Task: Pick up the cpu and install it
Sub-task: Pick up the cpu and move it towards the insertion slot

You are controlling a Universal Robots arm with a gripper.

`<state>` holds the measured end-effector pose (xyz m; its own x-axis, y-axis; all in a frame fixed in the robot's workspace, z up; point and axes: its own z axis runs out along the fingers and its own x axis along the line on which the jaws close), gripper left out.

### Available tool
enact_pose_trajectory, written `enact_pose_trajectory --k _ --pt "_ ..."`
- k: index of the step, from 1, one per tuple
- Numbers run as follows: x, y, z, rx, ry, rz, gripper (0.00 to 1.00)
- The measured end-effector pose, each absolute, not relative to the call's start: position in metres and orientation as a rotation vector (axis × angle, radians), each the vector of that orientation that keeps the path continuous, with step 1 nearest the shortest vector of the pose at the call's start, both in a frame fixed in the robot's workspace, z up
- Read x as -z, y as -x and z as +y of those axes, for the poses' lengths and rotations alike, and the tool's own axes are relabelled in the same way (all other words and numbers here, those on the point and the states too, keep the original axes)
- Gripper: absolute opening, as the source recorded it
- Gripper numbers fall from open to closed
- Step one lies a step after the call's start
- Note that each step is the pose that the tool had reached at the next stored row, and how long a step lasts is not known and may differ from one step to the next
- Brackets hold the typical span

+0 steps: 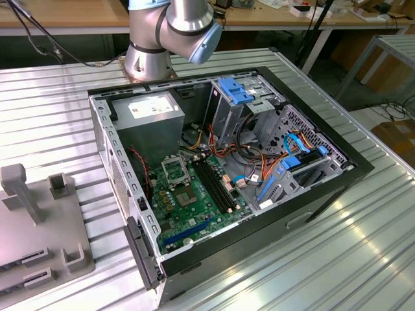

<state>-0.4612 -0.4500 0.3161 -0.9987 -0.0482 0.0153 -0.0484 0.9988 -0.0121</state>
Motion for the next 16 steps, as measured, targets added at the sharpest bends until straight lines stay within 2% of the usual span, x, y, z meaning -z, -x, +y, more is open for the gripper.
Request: enact_pose_trajectory --k 16 --pt "-0.3264 0.4612 -0.45 -0.019 -0.076 -3.125 0.47"
